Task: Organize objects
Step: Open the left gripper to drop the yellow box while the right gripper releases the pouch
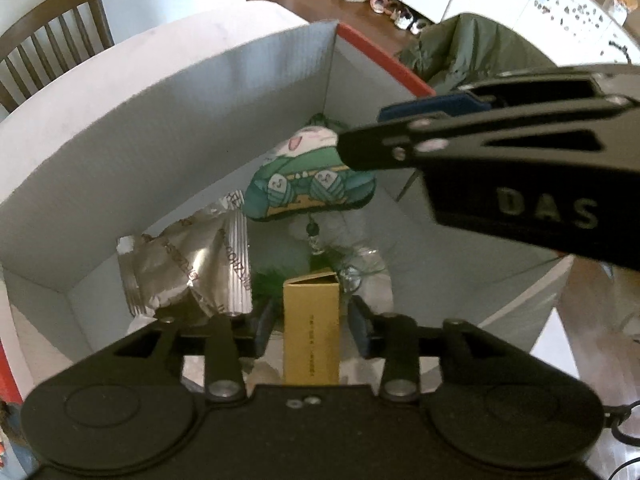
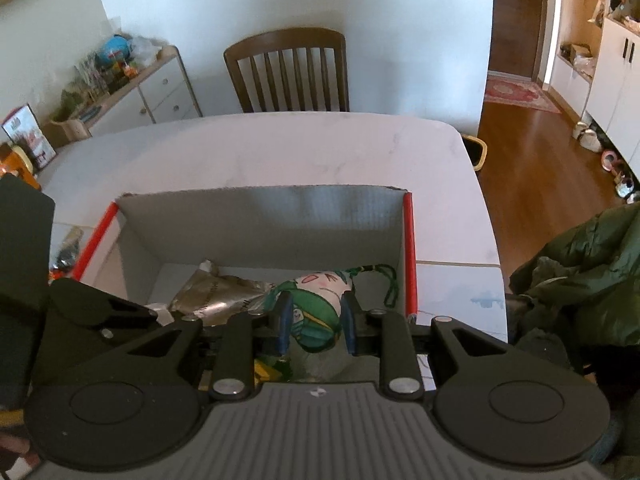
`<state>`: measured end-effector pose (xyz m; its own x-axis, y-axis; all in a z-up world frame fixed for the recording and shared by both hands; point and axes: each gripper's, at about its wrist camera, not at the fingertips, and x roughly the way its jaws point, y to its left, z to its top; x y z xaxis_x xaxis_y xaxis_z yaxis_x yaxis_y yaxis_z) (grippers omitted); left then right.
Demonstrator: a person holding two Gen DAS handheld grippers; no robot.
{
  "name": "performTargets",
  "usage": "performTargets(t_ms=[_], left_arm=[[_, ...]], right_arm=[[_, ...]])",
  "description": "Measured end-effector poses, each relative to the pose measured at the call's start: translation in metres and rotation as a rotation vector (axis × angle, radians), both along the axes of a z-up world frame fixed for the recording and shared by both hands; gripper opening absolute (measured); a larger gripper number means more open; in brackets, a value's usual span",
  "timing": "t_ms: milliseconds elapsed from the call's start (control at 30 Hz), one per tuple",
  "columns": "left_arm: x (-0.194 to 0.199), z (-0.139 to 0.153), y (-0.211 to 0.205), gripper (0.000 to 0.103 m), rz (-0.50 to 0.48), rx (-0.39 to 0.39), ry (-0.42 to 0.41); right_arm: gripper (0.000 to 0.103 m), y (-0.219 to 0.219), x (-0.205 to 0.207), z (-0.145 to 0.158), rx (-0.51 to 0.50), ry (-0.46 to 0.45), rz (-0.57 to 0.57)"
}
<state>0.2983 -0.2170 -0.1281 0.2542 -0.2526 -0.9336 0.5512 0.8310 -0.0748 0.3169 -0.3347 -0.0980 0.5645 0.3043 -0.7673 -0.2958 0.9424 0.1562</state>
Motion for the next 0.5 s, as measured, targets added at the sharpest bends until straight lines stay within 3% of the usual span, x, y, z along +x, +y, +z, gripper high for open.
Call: performTargets(t_ms=[500], left_arm=[[-0.035, 0.049, 0.02, 0.055, 0.039, -0.124, -0.133]], right_arm=[[0.03, -0.007, -0.053, 0.042, 0.099, -0.061, -0.034]])
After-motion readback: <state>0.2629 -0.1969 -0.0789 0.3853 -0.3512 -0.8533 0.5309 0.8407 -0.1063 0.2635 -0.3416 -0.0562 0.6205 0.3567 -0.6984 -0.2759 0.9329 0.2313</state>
